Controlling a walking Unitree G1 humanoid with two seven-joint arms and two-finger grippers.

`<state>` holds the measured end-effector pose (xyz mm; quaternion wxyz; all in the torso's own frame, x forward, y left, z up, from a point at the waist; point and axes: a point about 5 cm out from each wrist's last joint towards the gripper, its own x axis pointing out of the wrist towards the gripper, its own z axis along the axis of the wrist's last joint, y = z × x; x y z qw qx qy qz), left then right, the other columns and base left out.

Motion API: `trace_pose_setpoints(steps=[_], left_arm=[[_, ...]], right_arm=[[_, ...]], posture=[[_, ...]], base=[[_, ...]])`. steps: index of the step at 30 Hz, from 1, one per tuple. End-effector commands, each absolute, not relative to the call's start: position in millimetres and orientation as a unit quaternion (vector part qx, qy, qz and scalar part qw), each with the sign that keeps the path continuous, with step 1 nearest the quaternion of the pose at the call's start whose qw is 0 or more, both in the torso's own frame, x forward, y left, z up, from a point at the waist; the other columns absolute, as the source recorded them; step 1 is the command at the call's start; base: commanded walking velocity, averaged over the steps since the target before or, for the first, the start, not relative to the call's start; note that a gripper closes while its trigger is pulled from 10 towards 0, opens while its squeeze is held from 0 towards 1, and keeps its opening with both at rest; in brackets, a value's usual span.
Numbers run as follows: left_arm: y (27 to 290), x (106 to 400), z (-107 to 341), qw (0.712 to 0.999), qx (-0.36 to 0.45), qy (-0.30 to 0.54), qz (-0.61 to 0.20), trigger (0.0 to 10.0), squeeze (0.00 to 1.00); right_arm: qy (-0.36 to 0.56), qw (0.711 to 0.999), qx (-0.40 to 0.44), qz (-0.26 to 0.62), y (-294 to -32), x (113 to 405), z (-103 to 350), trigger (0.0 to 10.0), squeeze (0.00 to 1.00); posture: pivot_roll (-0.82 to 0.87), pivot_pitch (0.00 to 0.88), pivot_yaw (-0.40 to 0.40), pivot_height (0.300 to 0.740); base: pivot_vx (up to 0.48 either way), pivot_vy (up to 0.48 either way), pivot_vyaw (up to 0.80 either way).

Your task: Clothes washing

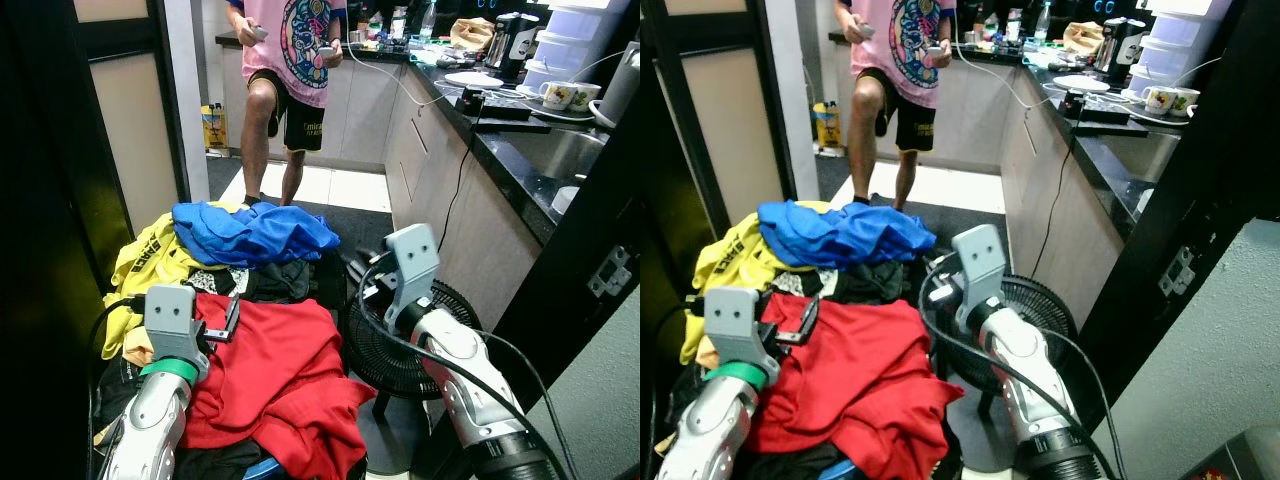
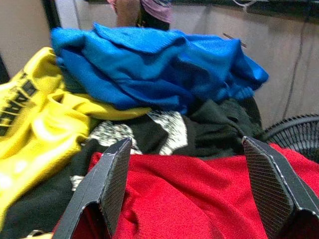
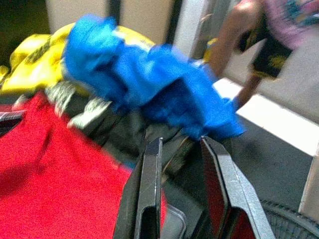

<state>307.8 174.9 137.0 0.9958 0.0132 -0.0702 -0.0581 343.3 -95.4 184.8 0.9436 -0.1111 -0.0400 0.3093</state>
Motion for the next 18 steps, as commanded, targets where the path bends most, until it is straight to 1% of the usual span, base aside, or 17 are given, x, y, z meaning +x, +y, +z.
trace_pose_setpoints(steps=[1,2,3,7,10,11,13,14,18], left_arm=[[174,307,134,0.996,0.018,-0.058,-0.069,10.0,0.0],[174,307,134,0.996,0.018,-0.058,-0.069,10.0,0.0],[174,307,134,0.996,0.021,-0.053,-0.073,10.0,0.0],[174,307,132,0.995,0.028,-0.044,-0.079,10.0,0.0],[174,303,124,0.993,0.053,-0.016,-0.1,10.0,0.0],[174,303,124,0.993,0.053,-0.016,-0.1,10.0,0.0],[174,301,120,0.992,0.064,-0.004,-0.11,10.0,0.01],[174,300,118,0.991,0.064,0.007,-0.114,10.0,1.0],[173,299,115,0.99,0.065,0.023,-0.123,10.0,1.0]], right_arm=[[-0.005,0.932,-0.12,0.342,-92,342,179,10.0,0.0],[-0.005,0.932,-0.12,0.342,-92,342,179,10.0,0.0],[0.007,0.925,-0.133,0.355,-93,341,177,10.0,0.0],[0.012,0.922,-0.145,0.36,-96,341,176,10.0,0.0],[0.041,0.902,-0.168,0.395,-100,334,168,10.0,0.0],[0.041,0.902,-0.168,0.395,-100,334,168,10.0,0.0],[0.05,0.883,-0.207,0.418,-100,329,163,10.0,0.0],[0.049,0.88,-0.215,0.421,-99,329,163,10.0,0.0],[0.051,0.878,-0.217,0.423,-99,328,164,10.0,0.0]], posture=[[-0.01,0.0,-0.04,0.74],[-0.01,0.0,-0.04,0.74],[-0.01,0.0,-0.043,0.74],[-0.02,0.0,-0.047,0.74],[-0.02,0.0,-0.052,0.74],[-0.02,0.0,-0.052,0.74],[-0.02,0.0,-0.057,0.74],[-0.02,0.0,-0.059,0.74],[-0.02,0.0,-0.059,0.74]], base=[[0.0,0.0,0.0],[0.0,0.0,0.0],[0.0,0.0,0.0],[0.0,0.0,0.0],[0.0,0.0,0.0],[0.0,0.0,0.0],[0.0,0.0,0.0],[0.0,0.0,0.0],[0.0,0.0,0.0]])
